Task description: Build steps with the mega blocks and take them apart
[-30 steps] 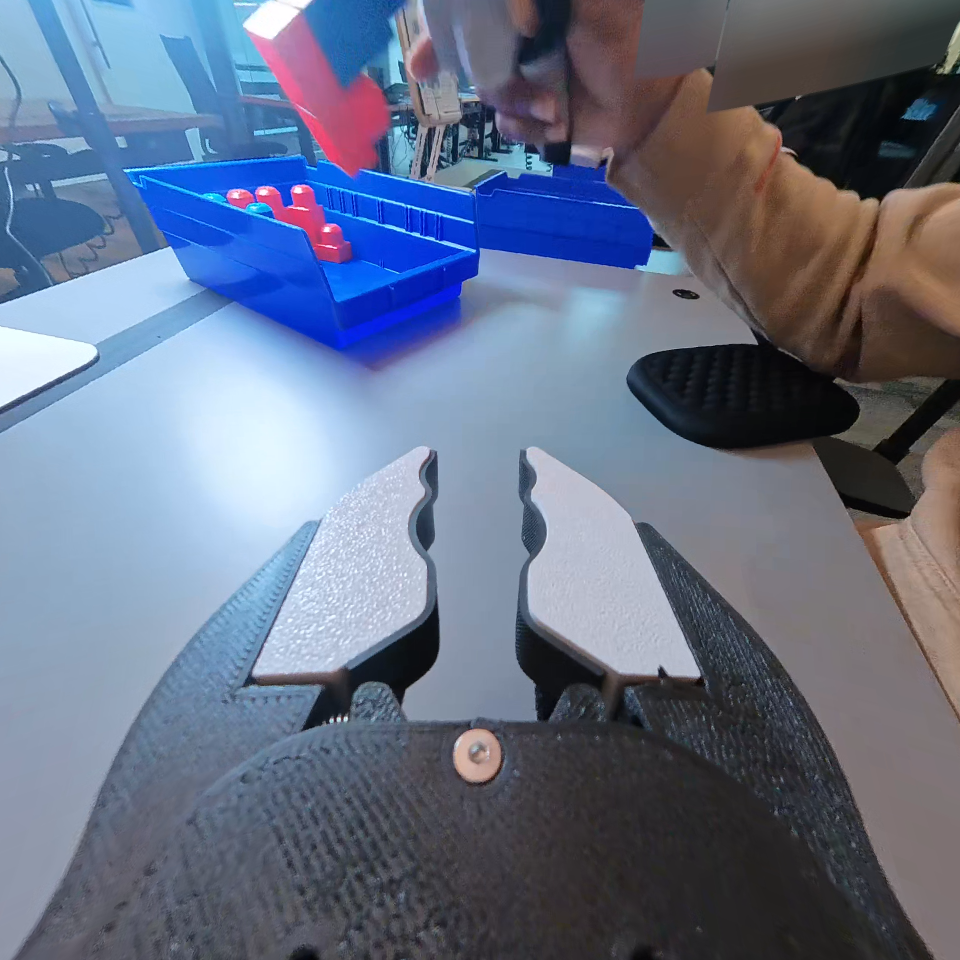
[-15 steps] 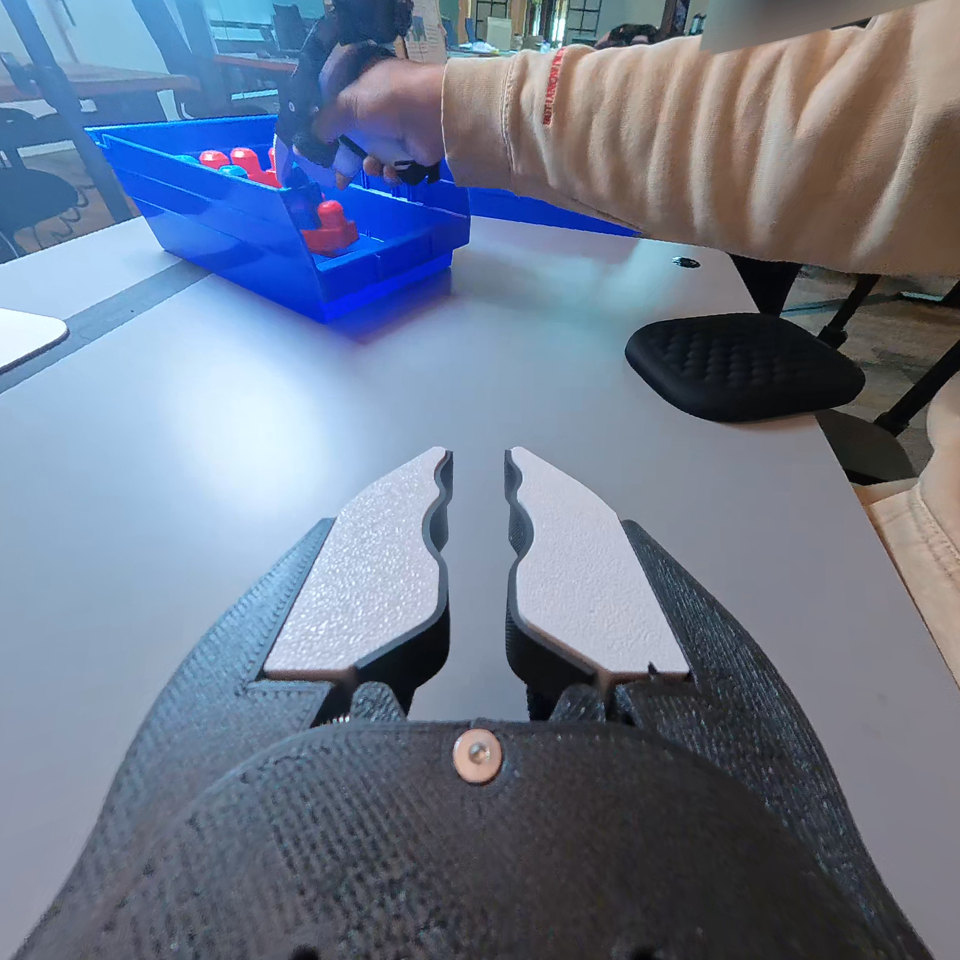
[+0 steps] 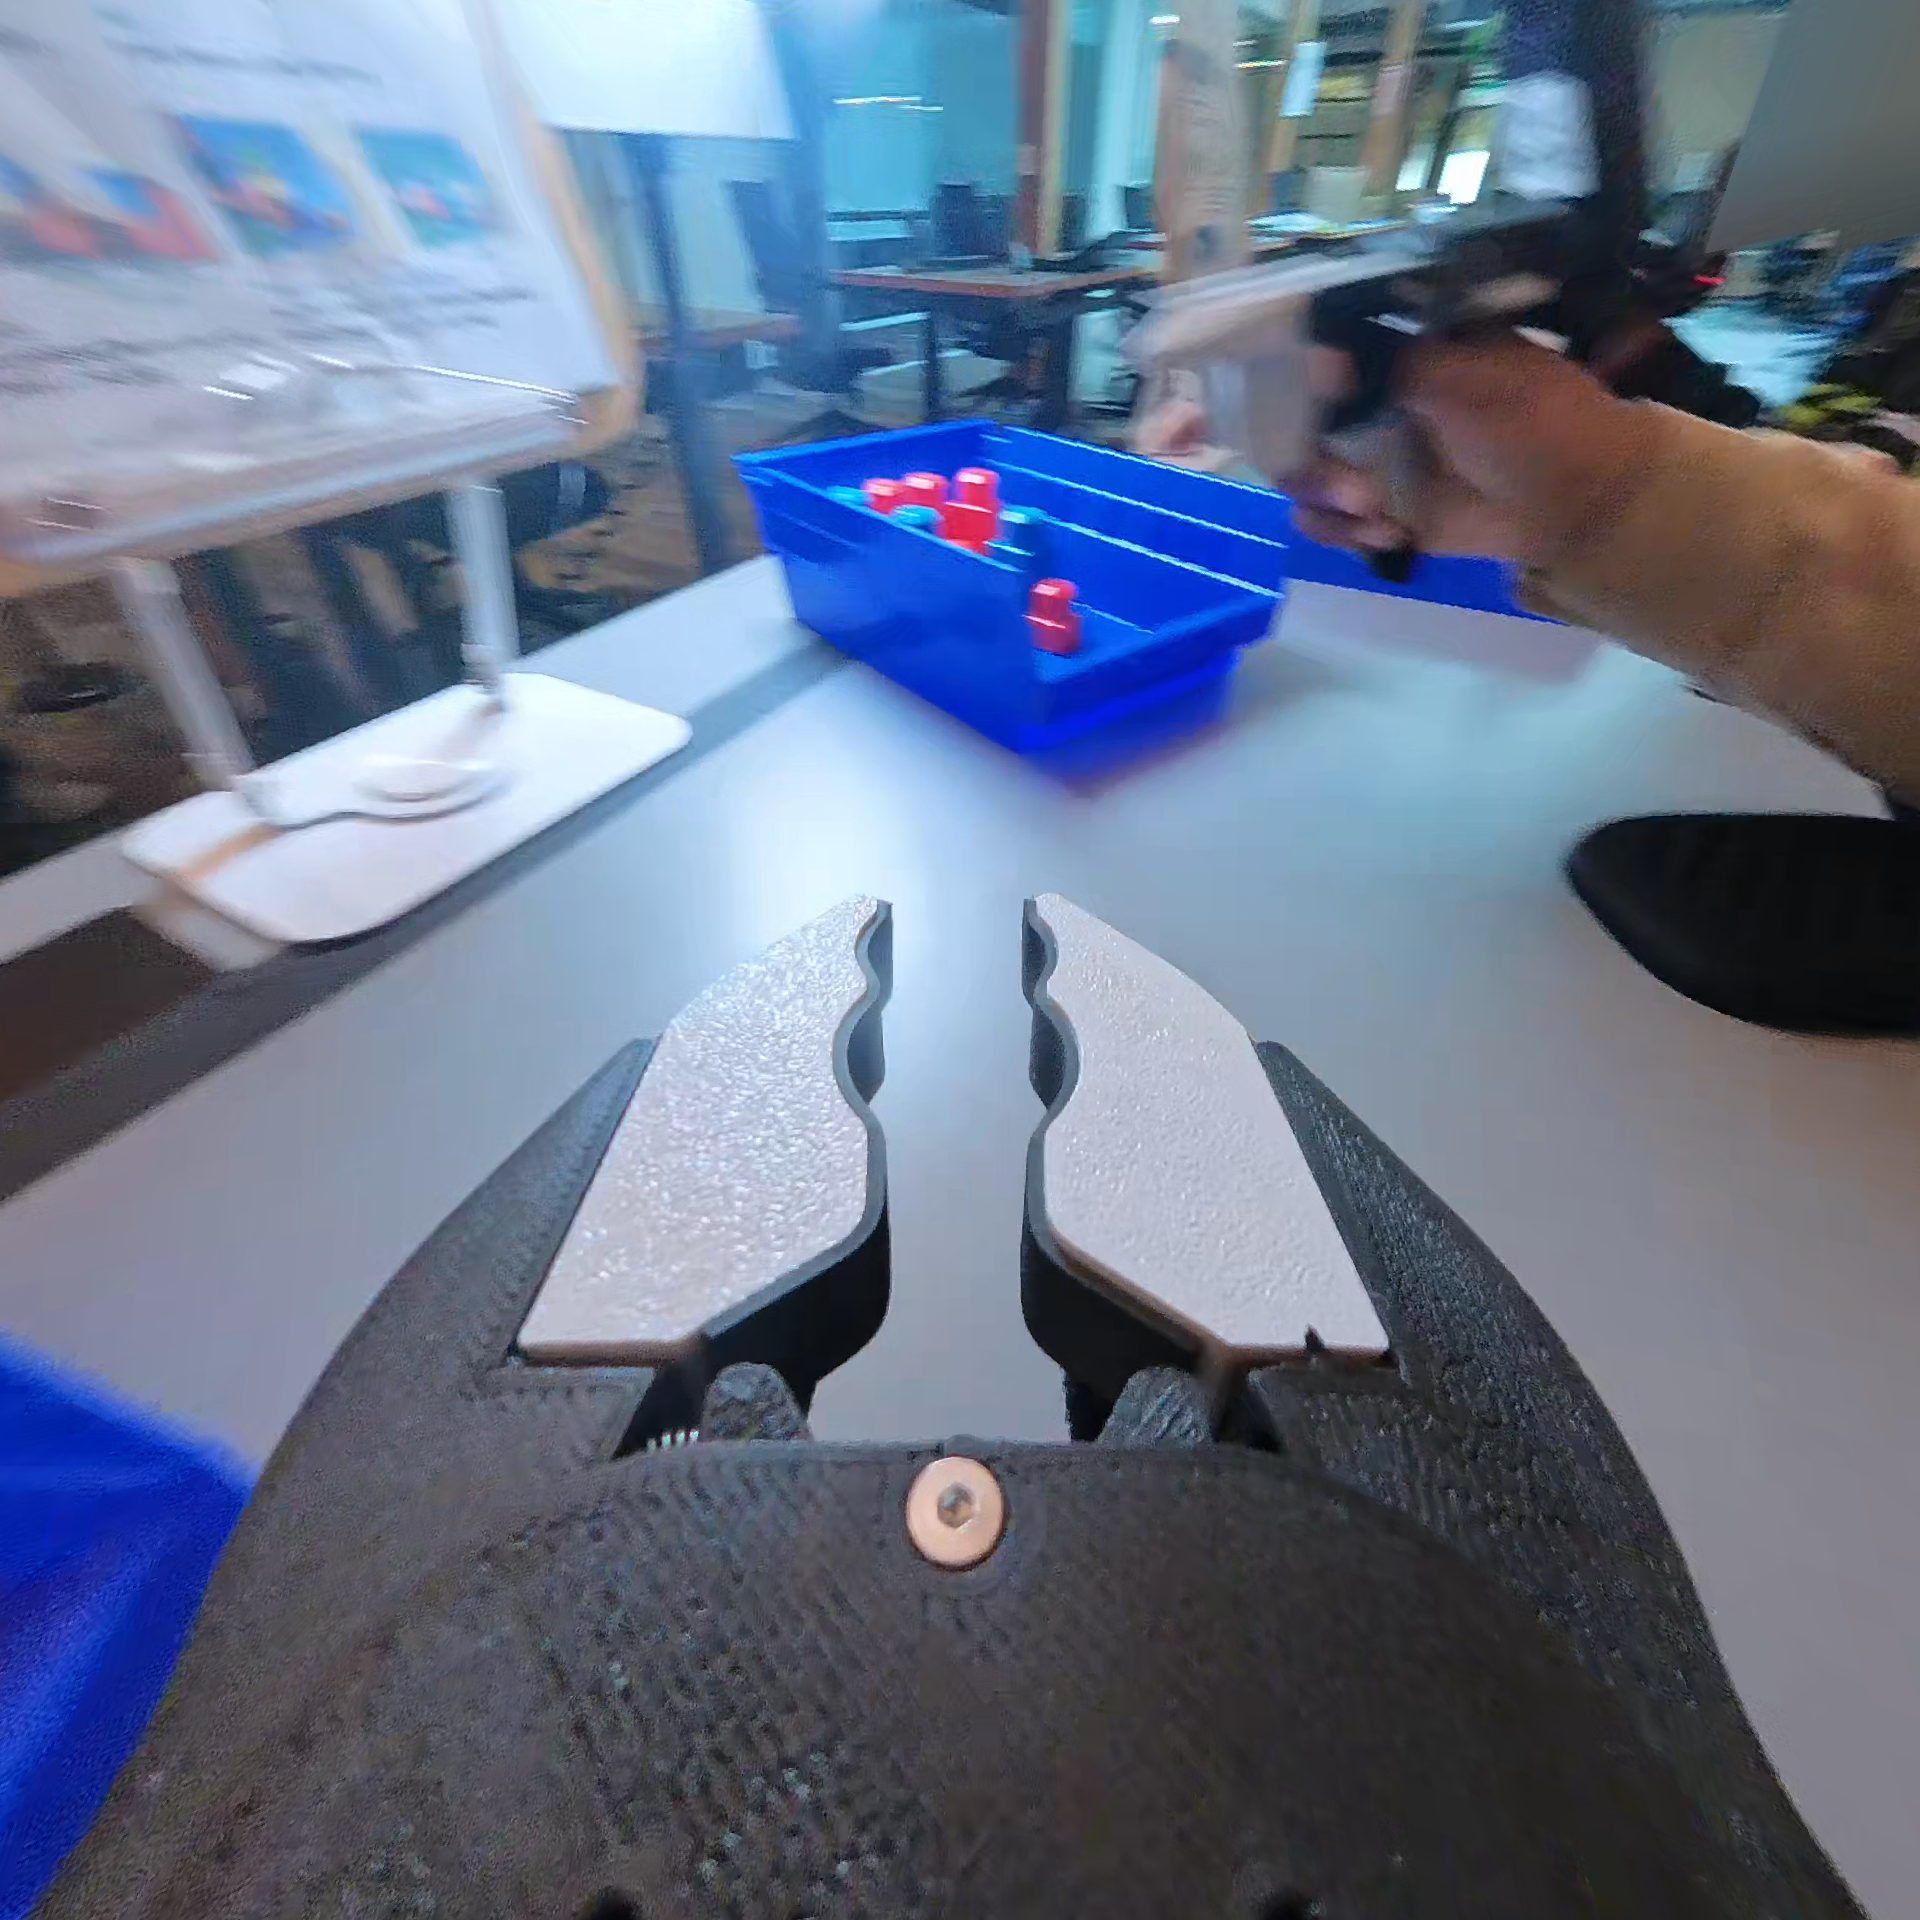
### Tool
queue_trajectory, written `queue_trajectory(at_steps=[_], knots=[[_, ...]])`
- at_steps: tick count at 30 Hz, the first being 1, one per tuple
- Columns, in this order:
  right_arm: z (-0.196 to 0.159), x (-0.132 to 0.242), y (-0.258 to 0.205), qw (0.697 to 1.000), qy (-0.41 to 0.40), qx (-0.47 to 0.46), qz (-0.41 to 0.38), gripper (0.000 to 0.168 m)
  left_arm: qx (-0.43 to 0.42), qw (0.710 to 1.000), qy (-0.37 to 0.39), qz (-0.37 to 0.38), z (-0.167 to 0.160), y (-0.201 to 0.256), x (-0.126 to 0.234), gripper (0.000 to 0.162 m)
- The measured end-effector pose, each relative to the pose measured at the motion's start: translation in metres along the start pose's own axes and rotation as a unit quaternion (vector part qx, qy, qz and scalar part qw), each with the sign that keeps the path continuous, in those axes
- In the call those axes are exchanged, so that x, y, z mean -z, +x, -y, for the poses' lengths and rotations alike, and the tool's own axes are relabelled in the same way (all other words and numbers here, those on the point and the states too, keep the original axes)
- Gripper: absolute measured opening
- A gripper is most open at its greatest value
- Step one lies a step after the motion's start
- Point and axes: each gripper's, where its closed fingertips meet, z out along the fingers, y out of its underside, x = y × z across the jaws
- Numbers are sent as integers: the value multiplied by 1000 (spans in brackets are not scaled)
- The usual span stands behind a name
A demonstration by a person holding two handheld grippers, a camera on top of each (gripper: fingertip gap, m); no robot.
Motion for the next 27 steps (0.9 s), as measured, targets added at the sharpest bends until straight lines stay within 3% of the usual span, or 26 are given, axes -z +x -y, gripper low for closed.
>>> queue_trajectory(at_steps=[3,6,11,18,22,27], knots=[[-11,26,-63,994,7,-63,94,42,-22,989,-48,138,19,-83,43,33],[-25,41,-97,989,13,-69,131,38,-42,947,-128,292,18,-180,97,36],[-53,40,-109,990,7,-22,136,35,-12,857,-329,395,-25,-298,159,47],[-81,31,-111,987,-10,13,158,30,-38,832,-437,339,-70,-353,122,47],[-91,30,-112,986,-22,13,166,29,20,828,-463,316,-108,-361,86,56],[-99,28,-108,986,-34,22,159,27,16,784,-498,371,-134,-385,85,51]])
